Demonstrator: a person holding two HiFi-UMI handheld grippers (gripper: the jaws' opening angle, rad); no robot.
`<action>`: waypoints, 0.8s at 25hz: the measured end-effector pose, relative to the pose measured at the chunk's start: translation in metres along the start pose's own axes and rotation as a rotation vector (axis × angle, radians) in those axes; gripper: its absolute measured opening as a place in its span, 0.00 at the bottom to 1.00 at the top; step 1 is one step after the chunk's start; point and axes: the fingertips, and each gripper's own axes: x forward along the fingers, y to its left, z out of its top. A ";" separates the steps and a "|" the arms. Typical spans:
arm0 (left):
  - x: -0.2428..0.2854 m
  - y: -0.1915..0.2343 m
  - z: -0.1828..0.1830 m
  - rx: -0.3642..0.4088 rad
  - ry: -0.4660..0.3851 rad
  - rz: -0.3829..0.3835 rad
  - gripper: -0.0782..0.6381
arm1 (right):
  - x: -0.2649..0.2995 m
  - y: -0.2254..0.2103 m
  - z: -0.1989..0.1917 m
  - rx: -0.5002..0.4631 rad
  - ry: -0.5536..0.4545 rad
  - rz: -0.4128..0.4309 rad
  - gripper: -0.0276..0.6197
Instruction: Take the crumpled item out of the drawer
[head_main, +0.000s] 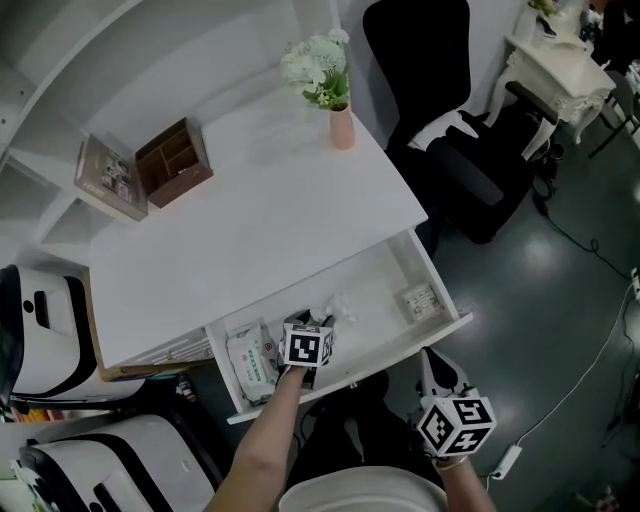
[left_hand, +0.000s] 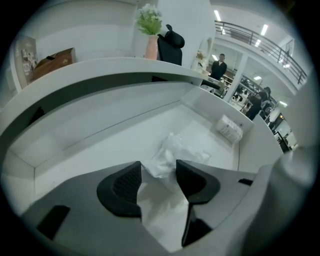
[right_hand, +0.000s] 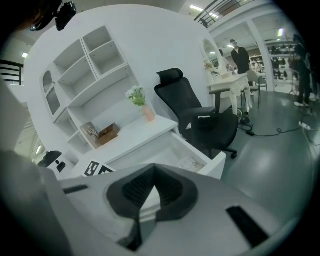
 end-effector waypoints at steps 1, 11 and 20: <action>0.001 -0.001 0.000 -0.002 0.002 -0.005 0.40 | 0.000 0.000 0.000 0.001 -0.001 -0.001 0.05; 0.007 -0.005 -0.001 0.008 0.042 -0.021 0.34 | -0.010 0.005 -0.004 0.007 -0.019 -0.011 0.05; 0.007 -0.011 0.001 0.075 0.050 0.013 0.29 | -0.019 0.014 -0.007 -0.005 -0.035 -0.022 0.05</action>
